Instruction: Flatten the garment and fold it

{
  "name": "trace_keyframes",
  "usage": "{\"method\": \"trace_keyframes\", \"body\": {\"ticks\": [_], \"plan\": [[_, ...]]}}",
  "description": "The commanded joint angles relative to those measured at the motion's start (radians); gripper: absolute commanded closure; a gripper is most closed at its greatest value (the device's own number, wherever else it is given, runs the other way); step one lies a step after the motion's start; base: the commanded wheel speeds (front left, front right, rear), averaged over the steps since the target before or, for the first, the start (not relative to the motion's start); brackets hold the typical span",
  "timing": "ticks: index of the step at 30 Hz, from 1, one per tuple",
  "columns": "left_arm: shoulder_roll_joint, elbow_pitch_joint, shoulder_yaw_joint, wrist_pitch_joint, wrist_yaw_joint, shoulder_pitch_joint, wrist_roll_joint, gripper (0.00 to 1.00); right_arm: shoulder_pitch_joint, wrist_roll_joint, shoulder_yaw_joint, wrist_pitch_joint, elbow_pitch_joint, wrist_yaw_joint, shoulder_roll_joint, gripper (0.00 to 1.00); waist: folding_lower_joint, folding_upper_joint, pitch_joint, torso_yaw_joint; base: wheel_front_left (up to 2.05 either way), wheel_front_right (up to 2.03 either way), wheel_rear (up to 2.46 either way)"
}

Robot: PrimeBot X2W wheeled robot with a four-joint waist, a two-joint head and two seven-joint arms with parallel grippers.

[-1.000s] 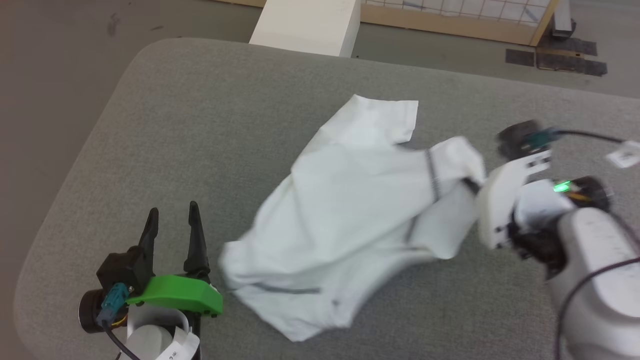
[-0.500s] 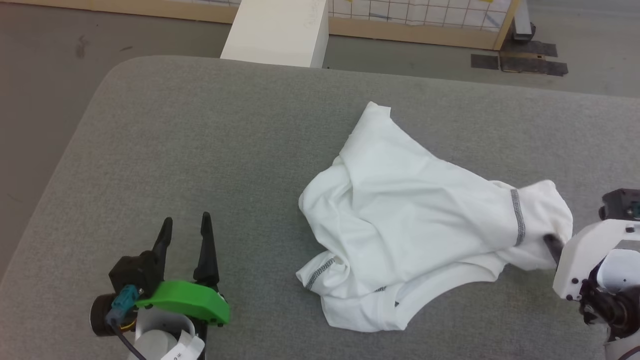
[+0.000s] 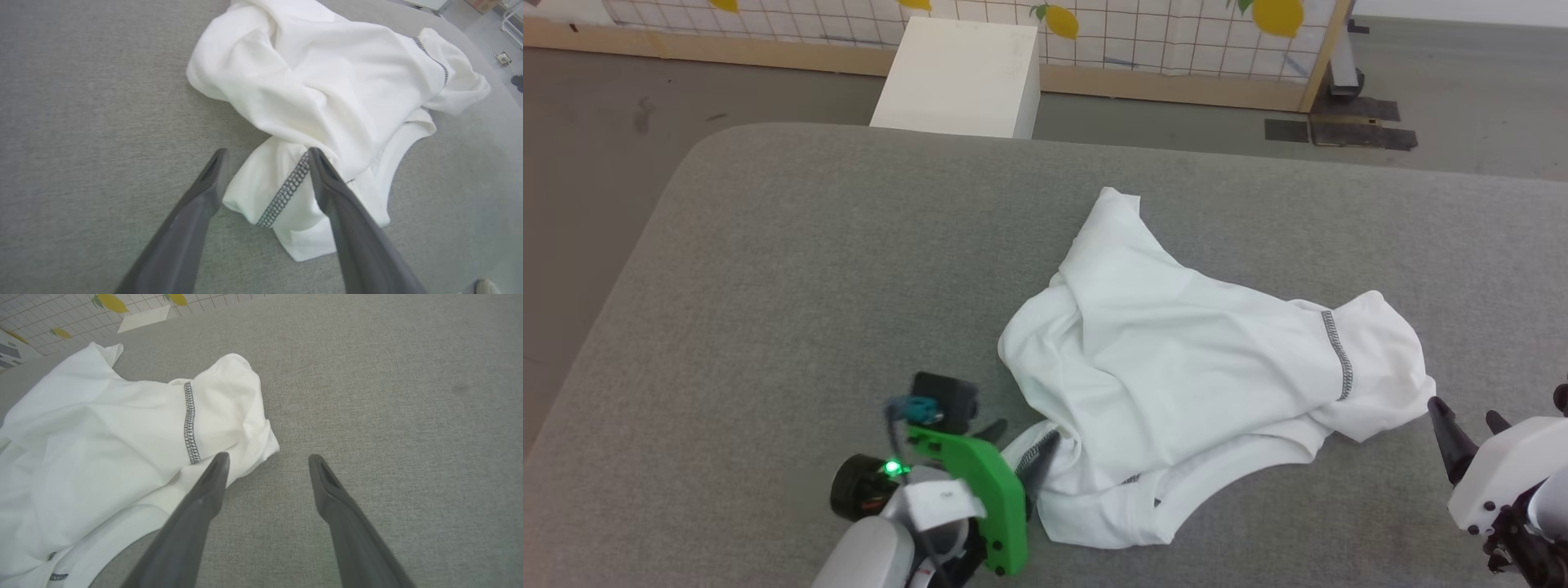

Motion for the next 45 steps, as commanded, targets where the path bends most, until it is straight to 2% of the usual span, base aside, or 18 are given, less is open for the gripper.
{"method": "trace_keyframes", "body": {"ticks": [1, 4, 10, 11, 12, 13, 19, 22, 27, 34, 38, 41, 42, 43, 45], "plan": [[0.013, -0.016, -0.022, 0.061, -0.008, -0.022, -0.016, 0.0, 0.009, -0.005, 0.003, 0.002, -0.008, -0.002, 0.002, 0.0, 0.0, 0.0101, -0.002, -0.011, 0.0, 0.0, 0.0], [0.031, -0.036, -0.06, 0.179, -0.012, -0.035, -0.023, 0.0, 0.008, -0.007, 0.015, 0.004, -0.006, -0.002, 0.004, 0.0, 0.0, 0.0101, -0.002, -0.026, 0.0, 0.0, 0.0], [0.055, -0.028, -0.083, 0.271, 0.025, -0.051, 0.012, 0.0, 0.005, -0.001, 0.042, 0.002, -0.002, -0.002, 0.005, 0.0, 0.0, 0.0101, 0.003, -0.052, 0.0, 0.0, 0.0], [0.055, -0.027, -0.084, 0.273, 0.027, -0.052, 0.012, 0.6, 0.006, 0.0, 0.043, 0.001, -0.001, -0.002, 0.005, 0.0, 0.0, 0.0101, 0.005, -0.054, 0.0, 0.0, 0.0], [0.051, -0.027, -0.083, 0.267, 0.027, -0.053, 0.008, 0.83, 0.008, 0.002, 0.044, -0.001, -0.001, -0.002, 0.005, 0.0, 0.0, 0.0101, 0.008, -0.055, 0.0, 0.0, 0.0], [0.049, -0.025, -0.082, 0.262, 0.026, -0.054, 0.006, 1.0, 0.009, 0.003, 0.043, -0.002, 0.0, -0.002, 0.005, 0.0, 0.0, 0.0101, 0.009, -0.056, 0.0, 0.0, 0.0], [0.04, -0.001, -0.065, 0.221, 0.033, -0.068, -0.008, 1.0, 0.013, 0.005, 0.044, -0.01, 0.002, -0.002, 0.005, 0.0, 0.0, 0.0101, 0.017, -0.059, 0.0, 0.0, 0.0], [0.044, -0.008, -0.019, 0.192, 0.055, -0.095, -0.02, 1.0, 0.012, 0.003, 0.048, -0.012, 0.004, -0.002, 0.005, 0.0, 0.0, 0.0101, 0.021, -0.057, 0.0, 0.0, 0.0], [0.084, -0.012, 0.088, 0.151, 0.103, -0.2, -0.024, 1.0, 0.006, 0.003, 0.059, -0.012, 0.005, -0.002, 0.005, 0.0, 0.0, 0.0101, 0.039, -0.053, 0.0, 0.0, 0.0], [0.137, 0.148, 0.184, 0.082, 0.149, -0.377, -0.005, 1.0, -0.034, -0.014, 0.092, -0.001, -0.014, -0.002, 0.005, 0.0, 0.0, 0.0101, 0.108, -0.077, 0.0, 0.0, 0.0], [0.128, 0.248, 0.214, -0.035, 0.173, -0.451, 0.011, 1.0, -0.052, -0.025, 0.103, 0.004, -0.023, -0.002, 0.005, 0.0, 0.0, 0.0101, 0.15, -0.086, 0.0, 0.0, 0.0], [0.112, 0.347, 0.216, -0.078, 0.177, -0.473, 0.009, 1.0, -0.061, -0.027, 0.118, 0.006, -0.019, -0.002, 0.004, 0.0, 0.0, 0.0101, 0.168, -0.088, 0.0, 0.0, 0.0], [0.109, 0.373, 0.217, -0.091, 0.178, -0.477, 0.008, 0.37, -0.064, -0.026, 0.123, 0.005, -0.016, -0.002, 0.003, 0.0, 0.0, 0.0101, 0.17, -0.087, 0.0, 0.0, 0.0], [0.108, 0.398, 0.222, -0.118, 0.178, -0.485, 0.008, 0.0, -0.066, -0.026, 0.129, 0.004, -0.013, -0.002, 0.003, 0.0, 0.0, 0.0101, 0.173, -0.086, 0.0, 0.0, 0.0], [0.106, 0.435, 0.231, -0.164, 0.175, -0.495, 0.004, 0.0, -0.07, -0.023, 0.141, 0.0, -0.007, -0.002, 0.003, 0.0, 0.0, 0.0101, 0.17, -0.079, 0.0, 0.0, 0.0]]}}
